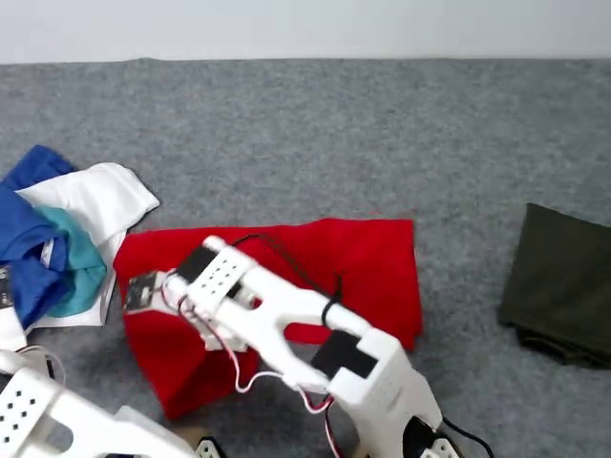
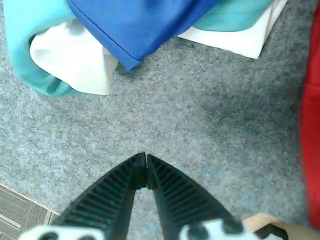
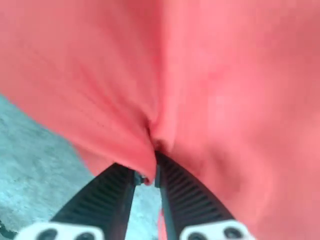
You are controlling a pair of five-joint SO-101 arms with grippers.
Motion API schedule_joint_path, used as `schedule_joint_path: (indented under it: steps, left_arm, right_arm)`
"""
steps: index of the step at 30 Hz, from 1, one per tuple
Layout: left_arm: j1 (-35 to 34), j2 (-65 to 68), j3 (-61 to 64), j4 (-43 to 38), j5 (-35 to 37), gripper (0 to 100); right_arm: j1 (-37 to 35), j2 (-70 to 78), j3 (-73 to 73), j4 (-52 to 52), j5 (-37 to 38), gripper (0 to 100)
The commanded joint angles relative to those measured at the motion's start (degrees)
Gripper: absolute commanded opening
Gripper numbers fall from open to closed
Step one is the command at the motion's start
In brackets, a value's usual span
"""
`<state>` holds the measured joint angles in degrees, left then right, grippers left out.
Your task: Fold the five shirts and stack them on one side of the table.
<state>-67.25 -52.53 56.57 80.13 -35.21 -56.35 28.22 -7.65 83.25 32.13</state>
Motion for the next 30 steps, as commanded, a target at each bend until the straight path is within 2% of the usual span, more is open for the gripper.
schedule_joint_path:
  steps: [1,12,16,26,30]
  left_arm:
    - [0.0,-0.26,-0.22,-1.32,-0.44,1]
    - [0.0,-0.26,-0.22,-1.05,-0.44,1]
    - [0.0,-0.26,-0.22,-0.97,-0.44,1]
    - [-0.26,-0.26,-0.22,-1.05,-0.44,1]
    - [-0.09,-0.26,-0.22,-1.23,-0.44,1]
  right_arm:
    - [3.82,-4.44,-2.29,0.31,-0.09,1.0]
    - [5.41,-3.21,-9.23,0.13,-0.26,3.1]
    - [4.7,-2.15,-11.34,3.3,-0.35,12.0]
    - [0.75,-3.12,-11.52,14.81,-0.09,12.3]
    - [-1.98,-6.9,-11.52,16.31,-0.09,12.2]
